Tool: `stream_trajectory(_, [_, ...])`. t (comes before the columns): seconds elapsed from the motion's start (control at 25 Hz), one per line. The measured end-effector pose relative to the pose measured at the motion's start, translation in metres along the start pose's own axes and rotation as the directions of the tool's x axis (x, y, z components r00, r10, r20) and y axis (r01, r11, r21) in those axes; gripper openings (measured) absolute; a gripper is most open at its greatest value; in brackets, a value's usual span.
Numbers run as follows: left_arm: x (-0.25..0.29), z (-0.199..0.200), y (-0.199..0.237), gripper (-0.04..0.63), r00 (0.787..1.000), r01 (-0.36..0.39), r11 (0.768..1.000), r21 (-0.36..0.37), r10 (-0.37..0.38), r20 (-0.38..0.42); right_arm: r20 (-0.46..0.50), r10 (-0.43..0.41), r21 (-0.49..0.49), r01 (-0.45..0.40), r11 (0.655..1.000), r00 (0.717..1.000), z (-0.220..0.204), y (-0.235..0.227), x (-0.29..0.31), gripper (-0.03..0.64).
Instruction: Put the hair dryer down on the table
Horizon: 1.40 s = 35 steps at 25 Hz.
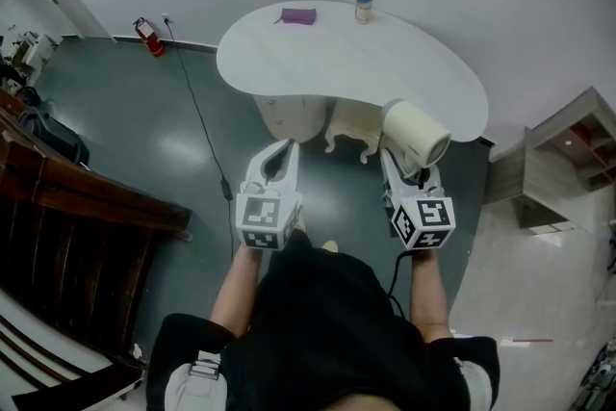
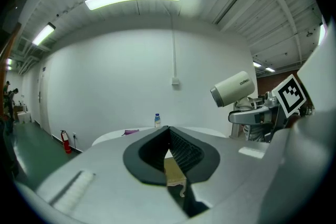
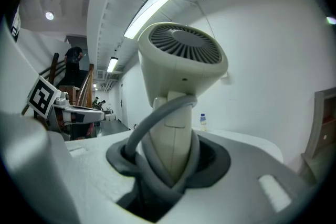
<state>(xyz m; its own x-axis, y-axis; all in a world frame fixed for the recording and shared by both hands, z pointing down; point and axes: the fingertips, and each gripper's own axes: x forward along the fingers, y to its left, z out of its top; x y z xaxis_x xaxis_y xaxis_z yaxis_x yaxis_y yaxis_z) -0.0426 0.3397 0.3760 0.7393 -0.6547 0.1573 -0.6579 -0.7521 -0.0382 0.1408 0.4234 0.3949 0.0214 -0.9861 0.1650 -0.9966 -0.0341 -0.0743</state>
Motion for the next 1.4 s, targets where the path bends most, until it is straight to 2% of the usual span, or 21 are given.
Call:
stream_trajectory(0.24, [0.011, 0.001, 0.022, 0.005, 0.999, -0.036, 0.999, -0.012, 0.036, -0.012, -0.021, 0.038, -0.002, -0.038, 0.999, 0.999, -0.003, 0.004, 0.027, 0.189])
stream_trajectory(0.48, [0.046, -0.002, 0.055, 0.005, 0.998, -0.053, 0.999, -0.012, 0.052, -0.022, -0.034, 0.054, 0.012, -0.054, 0.998, 0.998, -0.001, 0.0, 0.077, 0.189])
stream_trajectory(0.88, [0.116, 0.006, 0.12, 0.005, 0.997, -0.063, 0.998, -0.033, 0.061, -0.038, -0.05, 0.1, 0.004, -0.1, 0.995, 0.994, 0.018, 0.008, 0.177, 0.189])
stream_trajectory(1.4, [0.17, 0.01, 0.216, 0.005, 0.996, -0.075, 0.996, -0.056, 0.072, -0.053, -0.083, 0.135, 0.007, -0.135, 0.991, 0.987, 0.035, 0.042, 0.286, 0.189])
